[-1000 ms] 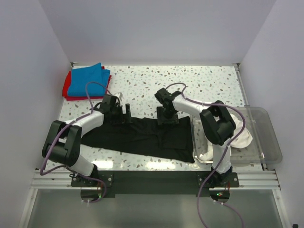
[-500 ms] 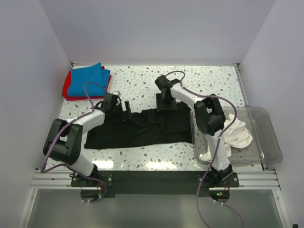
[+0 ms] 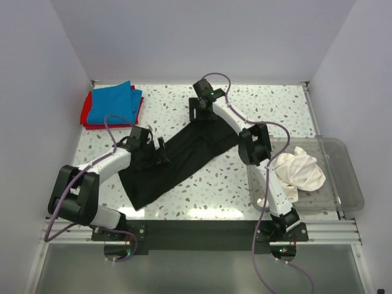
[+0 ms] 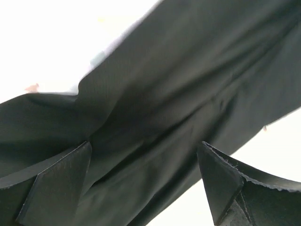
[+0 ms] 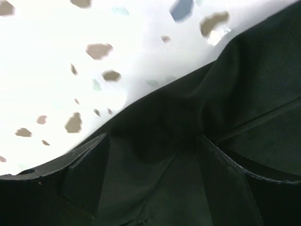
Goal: Fold and stack the t-shirts
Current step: Fold the tshirt
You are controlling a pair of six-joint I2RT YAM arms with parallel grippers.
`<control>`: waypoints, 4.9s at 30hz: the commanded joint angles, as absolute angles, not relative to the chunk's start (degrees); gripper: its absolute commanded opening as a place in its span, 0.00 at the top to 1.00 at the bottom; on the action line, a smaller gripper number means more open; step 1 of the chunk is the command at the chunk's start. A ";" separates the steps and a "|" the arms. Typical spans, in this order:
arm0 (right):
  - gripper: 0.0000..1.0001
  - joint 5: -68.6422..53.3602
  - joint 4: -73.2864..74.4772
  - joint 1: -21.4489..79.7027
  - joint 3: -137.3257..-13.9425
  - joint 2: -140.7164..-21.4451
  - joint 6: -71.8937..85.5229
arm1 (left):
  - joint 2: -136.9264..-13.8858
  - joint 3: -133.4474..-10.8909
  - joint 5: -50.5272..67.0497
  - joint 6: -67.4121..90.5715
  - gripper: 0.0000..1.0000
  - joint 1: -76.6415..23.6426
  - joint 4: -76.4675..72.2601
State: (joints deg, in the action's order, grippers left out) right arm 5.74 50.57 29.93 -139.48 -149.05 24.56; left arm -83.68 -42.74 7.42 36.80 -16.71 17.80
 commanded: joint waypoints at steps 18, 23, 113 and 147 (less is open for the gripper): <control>0.15 5.53 42.71 29.00 -125.26 -130.00 20.13 | -82.44 -52.65 21.52 18.55 0.00 -17.84 29.09; 0.14 7.73 42.80 28.92 -114.64 -125.87 21.71 | -84.02 -51.60 23.64 17.58 0.00 -18.98 28.74; 0.09 -1.67 37.54 41.20 -76.22 -94.32 27.24 | -68.56 -46.06 12.47 38.05 0.00 -24.00 25.85; 0.17 1.50 41.92 48.69 -51.68 -71.98 47.73 | -85.86 -42.98 17.58 21.10 0.25 -32.78 3.26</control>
